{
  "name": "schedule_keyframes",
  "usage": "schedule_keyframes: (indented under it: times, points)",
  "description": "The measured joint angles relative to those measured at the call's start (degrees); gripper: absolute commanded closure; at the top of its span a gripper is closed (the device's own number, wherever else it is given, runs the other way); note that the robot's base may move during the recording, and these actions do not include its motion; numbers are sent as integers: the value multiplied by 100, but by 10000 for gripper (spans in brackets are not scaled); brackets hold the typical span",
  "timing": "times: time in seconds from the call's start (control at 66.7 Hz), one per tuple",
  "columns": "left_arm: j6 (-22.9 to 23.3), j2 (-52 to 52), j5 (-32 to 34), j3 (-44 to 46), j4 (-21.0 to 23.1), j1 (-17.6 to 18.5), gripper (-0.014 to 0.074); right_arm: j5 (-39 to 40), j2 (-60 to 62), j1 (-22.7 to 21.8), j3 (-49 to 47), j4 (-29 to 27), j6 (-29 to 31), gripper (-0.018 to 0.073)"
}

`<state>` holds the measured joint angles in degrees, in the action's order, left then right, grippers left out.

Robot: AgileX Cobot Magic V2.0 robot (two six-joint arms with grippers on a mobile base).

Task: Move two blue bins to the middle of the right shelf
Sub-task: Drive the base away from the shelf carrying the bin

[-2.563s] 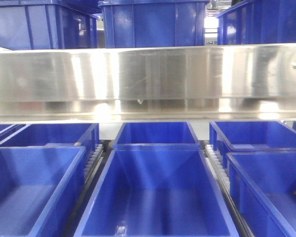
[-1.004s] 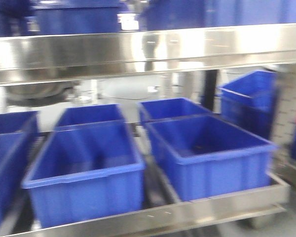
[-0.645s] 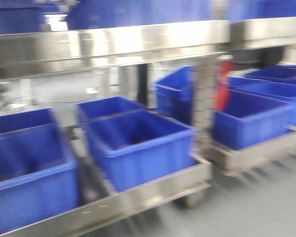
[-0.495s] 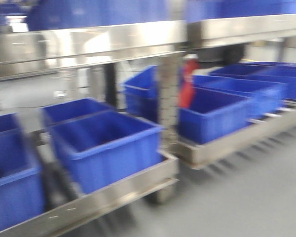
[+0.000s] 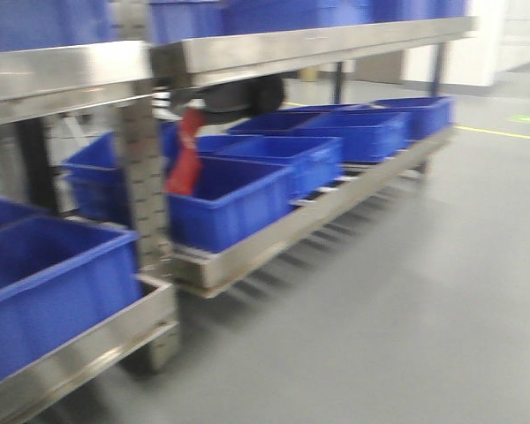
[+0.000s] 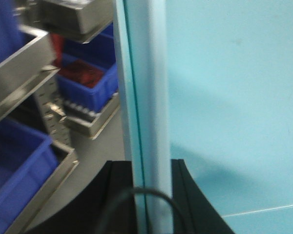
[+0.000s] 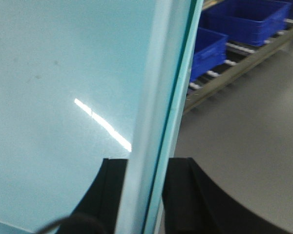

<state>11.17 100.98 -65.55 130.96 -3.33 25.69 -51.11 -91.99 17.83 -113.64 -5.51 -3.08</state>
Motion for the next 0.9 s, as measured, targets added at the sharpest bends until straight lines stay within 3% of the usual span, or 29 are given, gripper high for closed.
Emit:
schedule_keyframes:
  times: [0.899]
  points:
    - [-3,0,0,0,0,0,707,0,0,-10,0,0,0,712]
